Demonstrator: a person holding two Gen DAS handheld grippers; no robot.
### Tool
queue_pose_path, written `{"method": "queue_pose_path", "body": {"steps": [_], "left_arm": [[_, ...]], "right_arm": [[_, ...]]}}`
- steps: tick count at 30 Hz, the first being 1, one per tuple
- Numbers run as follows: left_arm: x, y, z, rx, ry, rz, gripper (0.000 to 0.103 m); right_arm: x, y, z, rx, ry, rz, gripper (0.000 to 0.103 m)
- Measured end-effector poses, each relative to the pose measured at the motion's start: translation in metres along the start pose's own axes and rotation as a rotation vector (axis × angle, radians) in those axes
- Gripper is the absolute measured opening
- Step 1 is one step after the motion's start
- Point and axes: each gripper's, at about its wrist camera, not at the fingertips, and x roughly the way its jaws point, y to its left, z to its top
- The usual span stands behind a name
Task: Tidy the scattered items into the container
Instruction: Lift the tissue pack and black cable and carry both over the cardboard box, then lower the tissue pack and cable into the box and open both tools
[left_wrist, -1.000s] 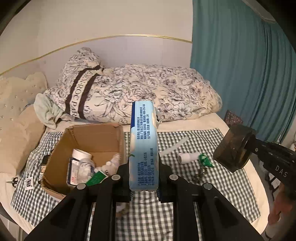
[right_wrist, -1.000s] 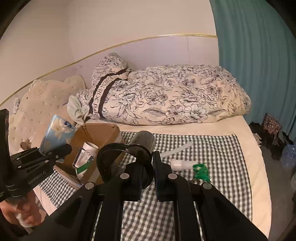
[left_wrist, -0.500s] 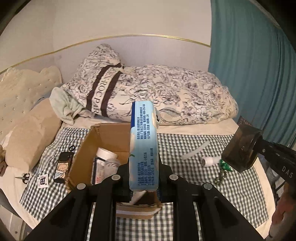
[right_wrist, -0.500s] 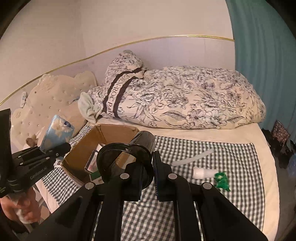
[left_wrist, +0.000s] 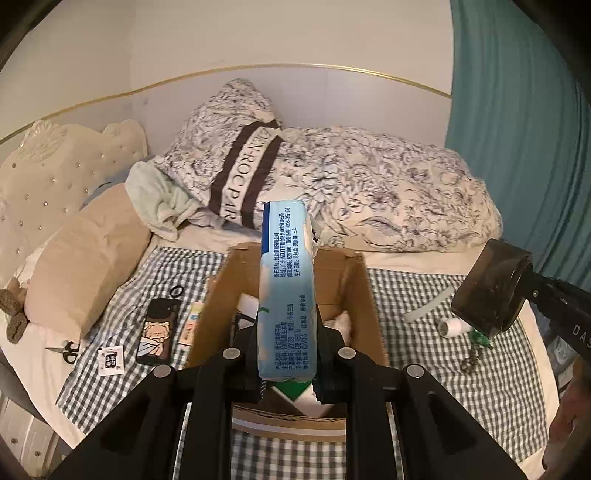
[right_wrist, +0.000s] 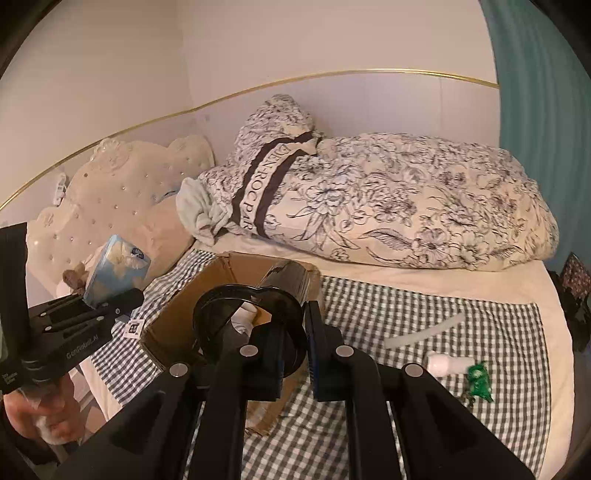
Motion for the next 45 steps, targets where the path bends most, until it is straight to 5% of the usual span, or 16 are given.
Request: {"method": "queue_pose_path", "body": {"steps": [17, 45], "left_arm": [[0.05, 0.041, -0.01, -0.043, 0.081, 0.021, 0.018], [0.163, 0.044, -0.033, -0.042, 0.293, -0.063, 0.018]], "right_arm": [[0.069, 0.044, 0.004, -0.073, 0.082, 0.057, 0.01], [0.204, 0.046, -0.024, -0.109, 0.29, 0.061, 0.01]]}}
